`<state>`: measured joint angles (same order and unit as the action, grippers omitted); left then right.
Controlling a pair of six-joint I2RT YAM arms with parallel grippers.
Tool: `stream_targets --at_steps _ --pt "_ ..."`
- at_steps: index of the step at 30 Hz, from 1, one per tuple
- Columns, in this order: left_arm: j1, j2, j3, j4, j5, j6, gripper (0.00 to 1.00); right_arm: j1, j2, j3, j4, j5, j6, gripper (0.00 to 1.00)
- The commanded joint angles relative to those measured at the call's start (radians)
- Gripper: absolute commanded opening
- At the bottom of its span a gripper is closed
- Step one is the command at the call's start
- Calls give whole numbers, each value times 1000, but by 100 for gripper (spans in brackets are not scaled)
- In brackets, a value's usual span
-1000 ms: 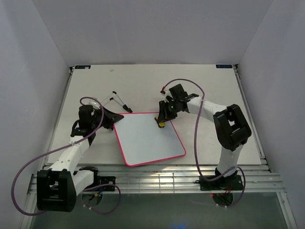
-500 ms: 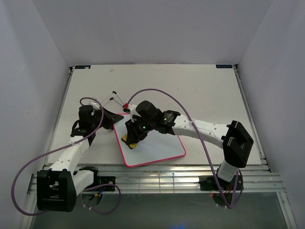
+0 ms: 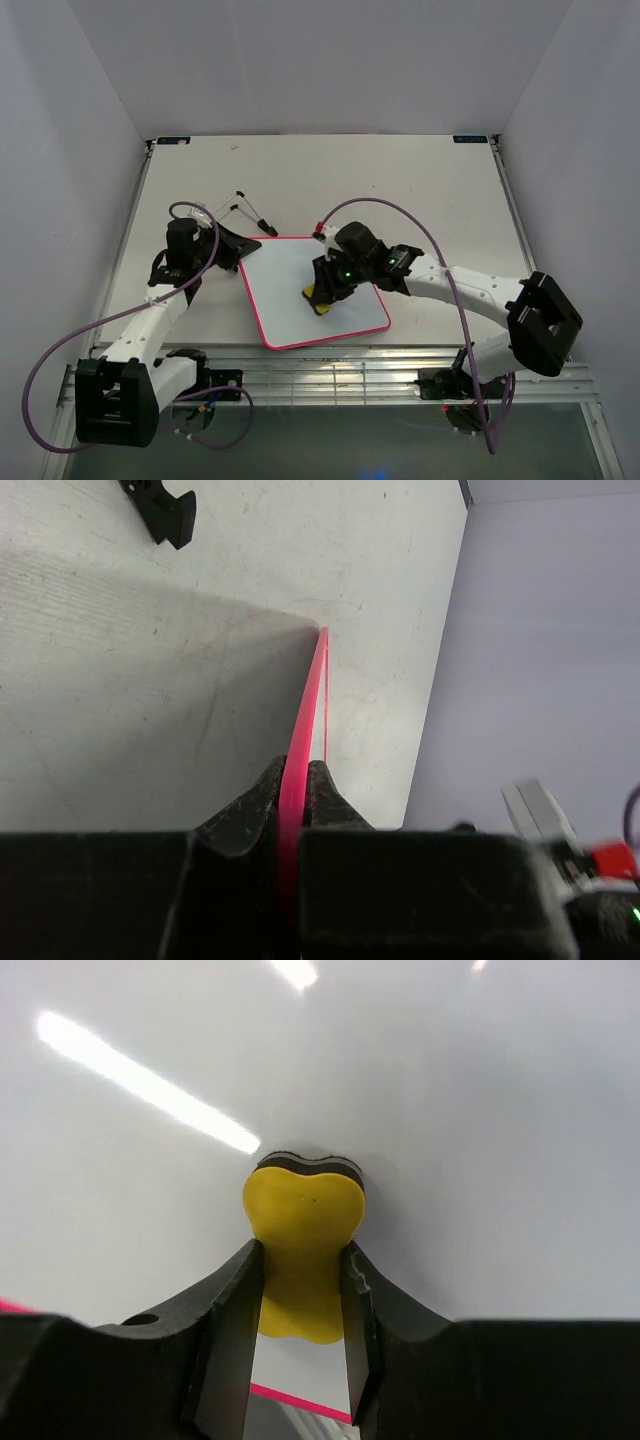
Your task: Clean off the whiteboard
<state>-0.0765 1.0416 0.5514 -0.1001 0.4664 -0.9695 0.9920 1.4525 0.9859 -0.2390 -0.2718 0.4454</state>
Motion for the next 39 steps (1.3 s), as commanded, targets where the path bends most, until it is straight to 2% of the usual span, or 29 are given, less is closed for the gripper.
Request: stream_targets --at_steps 1,6,12,15,20,23,24,26,27,33,39 --pt "-3 -23 38 -118 -184 143 0 -153 -29 -113 -144 11 -56 15" --pt "-3 -29 44 -118 -170 134 0 -381 -64 -125 -175 -38 -141 15" --pt "-3 -54 71 -112 -129 150 0 -611 17 -49 -227 57 -205 16" --pt "-3 -74 85 -107 -109 167 0 -659 103 -4 -244 181 -217 18" --pt "-3 -120 96 -105 -98 178 0 -702 280 132 -272 313 -257 24" --pt "-3 -135 107 -122 -101 195 0 -701 324 163 -278 371 -270 34" --pt "-2 -138 107 -127 -103 199 0 -701 325 163 -278 378 -270 42" --pt "-3 -141 101 -131 -110 204 0 -701 325 155 -275 368 -272 50" --pt "-3 -141 101 -131 -112 209 0 -701 324 154 -275 364 -272 57" --pt "-3 -138 110 -115 -88 232 0 -701 278 143 -289 350 -274 76" --pt "-3 -196 107 48 41 250 0 -701 174 128 -335 345 -263 79"
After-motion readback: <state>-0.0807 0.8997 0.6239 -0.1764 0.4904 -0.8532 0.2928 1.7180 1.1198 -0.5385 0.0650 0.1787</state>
